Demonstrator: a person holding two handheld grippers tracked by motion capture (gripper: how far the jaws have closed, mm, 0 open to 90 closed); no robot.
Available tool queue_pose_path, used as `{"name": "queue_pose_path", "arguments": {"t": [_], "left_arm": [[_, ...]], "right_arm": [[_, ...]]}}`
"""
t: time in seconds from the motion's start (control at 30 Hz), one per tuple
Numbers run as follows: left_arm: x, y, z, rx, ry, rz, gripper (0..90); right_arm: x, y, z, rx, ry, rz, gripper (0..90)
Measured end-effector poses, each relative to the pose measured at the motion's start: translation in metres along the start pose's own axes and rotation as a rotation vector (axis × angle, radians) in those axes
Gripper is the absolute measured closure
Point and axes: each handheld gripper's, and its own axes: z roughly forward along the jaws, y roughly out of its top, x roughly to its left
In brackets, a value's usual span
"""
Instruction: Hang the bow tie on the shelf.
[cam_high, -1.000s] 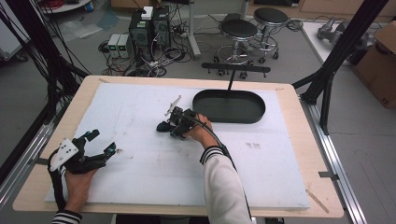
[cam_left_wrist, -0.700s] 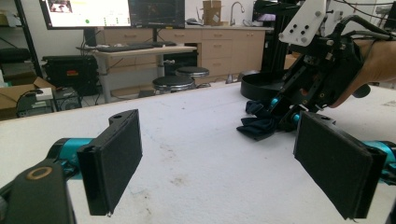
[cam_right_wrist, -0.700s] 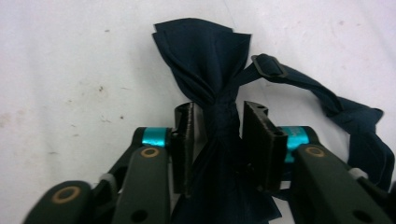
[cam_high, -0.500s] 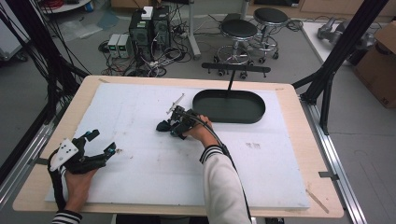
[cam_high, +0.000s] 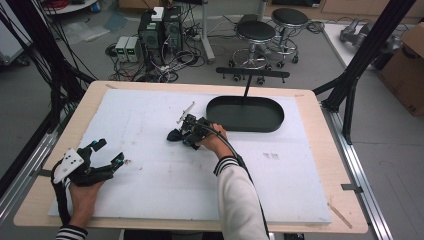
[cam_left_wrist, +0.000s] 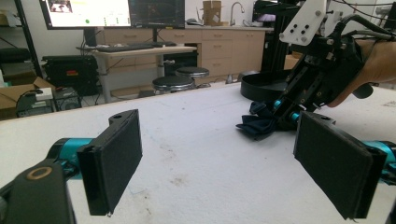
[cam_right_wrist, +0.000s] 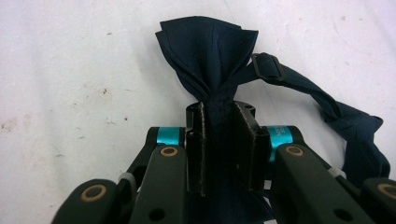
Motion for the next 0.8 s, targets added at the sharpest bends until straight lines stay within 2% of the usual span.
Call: {"name": "queue_pose_path", "arguments": {"t": [0.13, 0.3, 0.47, 0.53, 0.6, 0.8], "left_arm": [[0.000, 0.000, 0.000, 0.002, 0.000, 0.001, 15.7], [0.000, 0.000, 0.000, 0.000, 0.000, 0.000, 15.7], [0.000, 0.000, 0.000, 0.001, 0.000, 0.000, 15.7], [0.000, 0.000, 0.000, 0.001, 0.001, 0.001, 15.7], [0.000, 0.000, 0.000, 0.001, 0.000, 0.001, 15.7], [0.000, 0.000, 0.000, 0.000, 0.001, 0.000, 15.7]], "right_arm": [[0.000, 0.001, -0.003, -0.022, -0.006, 0.010, 75.4], [-0.001, 0.003, -0.010, -0.084, -0.016, 0.018, 75.4], [0.000, 0.006, -0.020, -0.144, -0.058, -0.001, 75.4], [0.001, 0.006, -0.025, -0.158, -0.066, 0.016, 75.4], [0.000, 0.007, -0.031, -0.198, -0.096, -0.005, 75.4], [0.001, 0.008, -0.039, -0.256, -0.132, -0.015, 75.5]]}}
